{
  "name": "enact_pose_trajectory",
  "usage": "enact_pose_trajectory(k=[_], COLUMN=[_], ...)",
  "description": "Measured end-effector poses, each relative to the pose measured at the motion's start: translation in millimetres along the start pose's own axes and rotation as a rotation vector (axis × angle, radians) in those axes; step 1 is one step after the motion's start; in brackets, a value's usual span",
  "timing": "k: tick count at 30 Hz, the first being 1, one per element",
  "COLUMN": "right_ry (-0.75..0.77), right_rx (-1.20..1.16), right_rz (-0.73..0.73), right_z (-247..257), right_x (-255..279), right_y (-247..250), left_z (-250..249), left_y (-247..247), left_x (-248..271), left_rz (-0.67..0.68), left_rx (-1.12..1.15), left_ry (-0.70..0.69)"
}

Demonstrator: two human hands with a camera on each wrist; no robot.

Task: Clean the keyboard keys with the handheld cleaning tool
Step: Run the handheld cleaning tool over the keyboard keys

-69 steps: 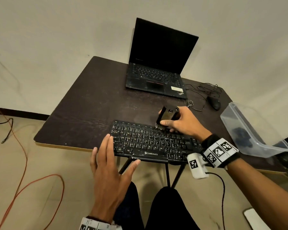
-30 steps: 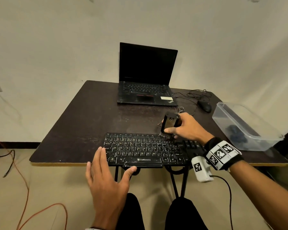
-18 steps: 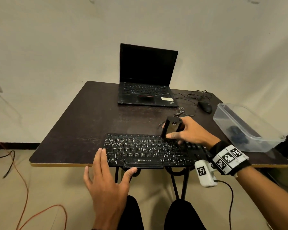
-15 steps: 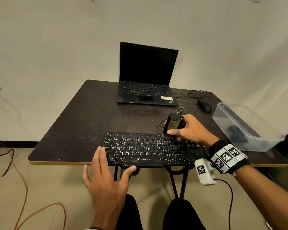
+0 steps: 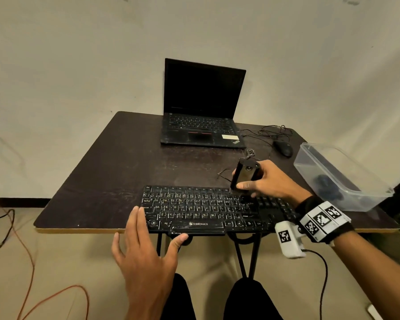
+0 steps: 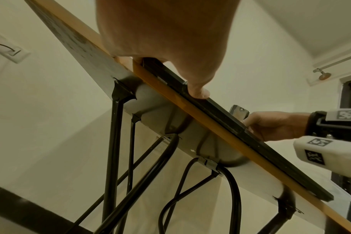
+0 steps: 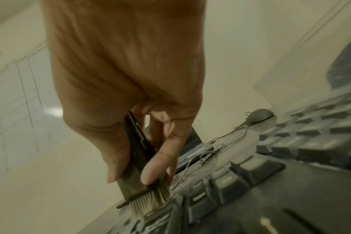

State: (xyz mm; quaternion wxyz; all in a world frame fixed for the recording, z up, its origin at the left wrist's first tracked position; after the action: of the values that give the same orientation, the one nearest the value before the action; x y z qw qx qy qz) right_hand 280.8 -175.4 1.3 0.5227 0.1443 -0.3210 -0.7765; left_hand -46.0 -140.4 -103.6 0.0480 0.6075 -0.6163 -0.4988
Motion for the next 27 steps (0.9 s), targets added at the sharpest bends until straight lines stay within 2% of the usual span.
enact_pose_trajectory(k=[2,6,10,14,18,21,25,27], right_ry=[-0.013,0.021,-0.045,0.003,-0.061,-0.017,-0.067,-0.029], right_rx=[-0.002,0.009,-0.017,0.017,0.024,0.024,-0.003,0.006], right_rz=[-0.035,0.101,-0.018,0.091,-0.036,0.063,-0.049,0.006], right_z=[-2,5,-5,1,-11,-10,-17,-12], right_x=[-2,3,-4,2,1,6,9,14], right_y=[6,-4,11,3,22,17,27,22], left_z=[0,0,1,1,1,0,-1,-1], left_y=[0,-1,-2,-1,0,1,2,3], left_x=[0,0,0,-1,0,0,0,0], left_rz=[0.01,0.009,0.024,0.013,0.013,0.003,-0.001,-0.001], left_rx=[0.002,0.005,0.011,0.016,-0.007,-0.003,-0.008,-0.009], left_ry=[0.002,0.008,0.016,0.019,0.011,0.011,0.009,0.011])
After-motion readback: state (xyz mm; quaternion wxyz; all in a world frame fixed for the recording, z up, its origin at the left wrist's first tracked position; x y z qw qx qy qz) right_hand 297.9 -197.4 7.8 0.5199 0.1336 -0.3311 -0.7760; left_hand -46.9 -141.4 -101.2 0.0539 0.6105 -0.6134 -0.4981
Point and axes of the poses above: each hand's wrist, its own x-axis away from the middle knuckle, its own y-axis out of the back of the hand, z = x × y, the point moved 7 cm from there along -x, towards the middle knuckle, and after that the axes turned 7 degrees about -y, right-handed, at the moved point
